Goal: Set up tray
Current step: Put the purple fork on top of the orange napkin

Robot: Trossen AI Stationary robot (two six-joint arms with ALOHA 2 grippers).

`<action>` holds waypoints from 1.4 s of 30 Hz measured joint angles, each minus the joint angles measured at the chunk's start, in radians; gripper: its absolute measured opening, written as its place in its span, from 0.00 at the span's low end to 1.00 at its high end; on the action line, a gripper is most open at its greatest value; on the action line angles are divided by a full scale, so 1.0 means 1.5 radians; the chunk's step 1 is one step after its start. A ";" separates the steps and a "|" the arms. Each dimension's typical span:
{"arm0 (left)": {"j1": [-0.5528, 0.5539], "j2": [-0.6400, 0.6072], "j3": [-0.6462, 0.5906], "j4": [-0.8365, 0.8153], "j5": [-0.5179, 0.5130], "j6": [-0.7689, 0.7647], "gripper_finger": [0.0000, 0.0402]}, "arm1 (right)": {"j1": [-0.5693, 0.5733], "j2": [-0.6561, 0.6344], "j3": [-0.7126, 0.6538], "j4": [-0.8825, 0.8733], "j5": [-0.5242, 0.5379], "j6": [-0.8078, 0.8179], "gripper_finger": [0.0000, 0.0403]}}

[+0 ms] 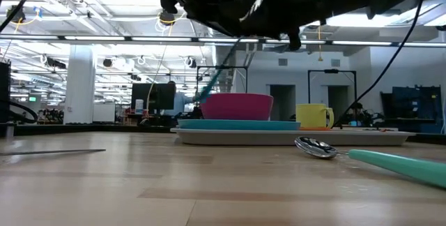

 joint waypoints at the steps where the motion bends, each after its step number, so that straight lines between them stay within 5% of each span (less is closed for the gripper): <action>1: 0.002 0.000 0.000 0.000 0.011 0.003 0.18 | 0.002 0.000 0.000 -0.016 0.008 -0.004 0.02; 8: 0.011 0.000 0.000 -0.008 0.150 0.139 0.22 | 0.029 -0.048 0.000 -0.118 0.030 -0.027 0.01; 12: -0.003 -0.008 0.001 -0.017 0.134 0.203 0.20 | 0.052 -0.160 0.000 -0.231 0.028 -0.015 0.01; 17: -0.029 -0.046 0.055 -0.167 0.078 0.216 0.18 | 0.072 -0.337 0.001 -0.430 0.006 0.002 0.01; 24: -0.051 -0.060 0.174 -0.359 -0.006 0.185 0.18 | -0.014 -0.517 0.001 -0.825 -0.060 0.223 0.00; 28: -0.045 -0.059 0.213 -0.371 -0.008 0.209 0.18 | -0.094 -0.522 0.001 -0.922 -0.175 0.262 0.00; 33: -0.034 -0.059 0.230 -0.371 -0.006 0.221 0.18 | -0.209 -0.468 0.000 -0.933 -0.257 0.184 0.00; 42: -0.032 -0.059 0.230 -0.418 0.026 0.202 0.18 | -0.432 -0.337 0.001 -0.754 -0.516 -0.029 0.00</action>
